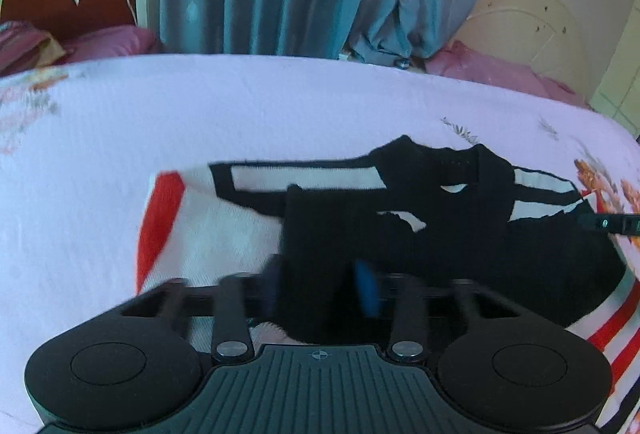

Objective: Fold small clothes
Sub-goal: 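Lift the held hem and fold it over toward the collar with both grippers, then open both grippers to release the folded hem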

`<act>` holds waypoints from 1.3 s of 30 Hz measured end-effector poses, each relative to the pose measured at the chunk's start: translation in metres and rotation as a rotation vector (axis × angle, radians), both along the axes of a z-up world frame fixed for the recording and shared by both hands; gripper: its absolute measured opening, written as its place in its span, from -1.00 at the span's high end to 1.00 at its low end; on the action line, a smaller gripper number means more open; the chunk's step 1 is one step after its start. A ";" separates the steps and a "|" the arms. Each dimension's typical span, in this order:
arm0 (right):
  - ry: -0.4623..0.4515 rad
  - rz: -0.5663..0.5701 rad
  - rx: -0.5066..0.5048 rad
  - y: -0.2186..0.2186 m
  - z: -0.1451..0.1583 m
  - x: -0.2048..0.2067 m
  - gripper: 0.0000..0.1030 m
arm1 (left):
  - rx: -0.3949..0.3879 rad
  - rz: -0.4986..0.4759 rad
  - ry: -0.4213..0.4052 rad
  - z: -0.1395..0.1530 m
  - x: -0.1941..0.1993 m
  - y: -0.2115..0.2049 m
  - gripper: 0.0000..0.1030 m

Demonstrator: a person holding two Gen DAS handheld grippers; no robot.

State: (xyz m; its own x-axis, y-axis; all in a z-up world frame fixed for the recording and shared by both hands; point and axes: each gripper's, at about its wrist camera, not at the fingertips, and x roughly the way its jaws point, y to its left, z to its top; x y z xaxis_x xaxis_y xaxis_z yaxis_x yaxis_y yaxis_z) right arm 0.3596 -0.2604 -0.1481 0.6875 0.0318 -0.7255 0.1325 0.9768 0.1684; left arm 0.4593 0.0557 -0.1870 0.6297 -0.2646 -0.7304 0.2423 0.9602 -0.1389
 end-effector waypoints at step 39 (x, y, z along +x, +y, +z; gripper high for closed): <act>-0.029 -0.097 -0.120 -0.007 -0.014 0.027 0.77 | 0.081 0.121 -0.123 -0.009 0.022 -0.005 0.92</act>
